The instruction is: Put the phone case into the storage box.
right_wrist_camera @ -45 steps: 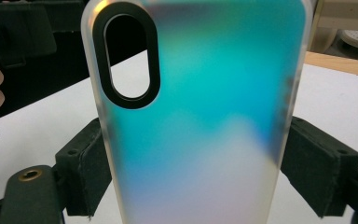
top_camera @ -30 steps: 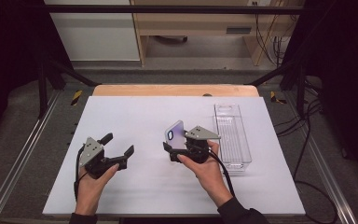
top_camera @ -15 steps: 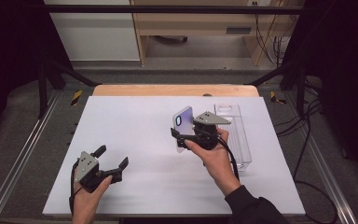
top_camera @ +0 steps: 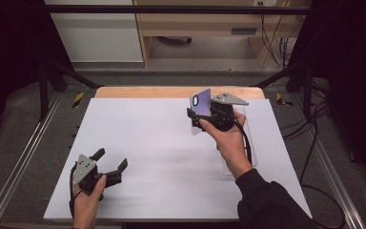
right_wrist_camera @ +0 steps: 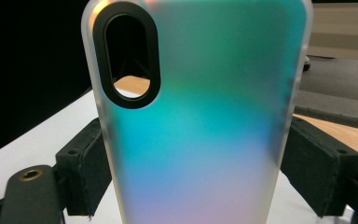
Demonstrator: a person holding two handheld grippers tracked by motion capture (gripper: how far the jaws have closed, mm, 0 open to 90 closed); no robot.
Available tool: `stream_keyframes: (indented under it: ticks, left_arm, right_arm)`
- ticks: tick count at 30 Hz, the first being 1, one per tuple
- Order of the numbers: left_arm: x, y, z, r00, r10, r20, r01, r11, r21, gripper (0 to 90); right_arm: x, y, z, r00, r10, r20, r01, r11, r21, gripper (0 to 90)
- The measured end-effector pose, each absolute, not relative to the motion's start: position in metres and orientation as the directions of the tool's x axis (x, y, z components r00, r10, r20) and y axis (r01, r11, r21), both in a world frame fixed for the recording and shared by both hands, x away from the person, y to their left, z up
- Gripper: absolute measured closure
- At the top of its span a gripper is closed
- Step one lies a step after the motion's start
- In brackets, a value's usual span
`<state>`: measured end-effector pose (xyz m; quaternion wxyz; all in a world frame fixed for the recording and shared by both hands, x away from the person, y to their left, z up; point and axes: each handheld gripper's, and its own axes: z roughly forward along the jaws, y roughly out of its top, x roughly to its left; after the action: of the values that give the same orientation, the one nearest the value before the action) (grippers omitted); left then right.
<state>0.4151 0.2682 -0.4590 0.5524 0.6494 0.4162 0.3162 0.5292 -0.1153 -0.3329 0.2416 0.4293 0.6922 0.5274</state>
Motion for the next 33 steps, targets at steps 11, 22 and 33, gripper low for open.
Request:
stream_keyframes:
  ticks: [11, 22, 33]
  left_arm:
    - [0.414, 0.272, -0.458, 0.443, 0.895, -0.047, 0.170, -0.032, 0.985, 4.3]
    - [0.414, 0.270, -0.459, 0.455, 0.889, -0.037, 0.166, -0.044, 0.985, 4.3]
    - [0.414, 0.269, -0.459, 0.458, 0.888, -0.038, 0.163, -0.042, 0.986, 4.3]
  right_arm:
    - [0.547, -0.133, -0.328, -0.454, 0.884, 0.107, 0.324, 0.053, 0.945, 17.4]
    - [0.567, -0.156, -0.325, -0.364, 0.926, 0.100, 0.310, 0.019, 0.950, 17.4]
    - [0.594, -0.177, -0.336, -0.249, 0.964, 0.092, 0.308, -0.011, 0.951, 17.4]
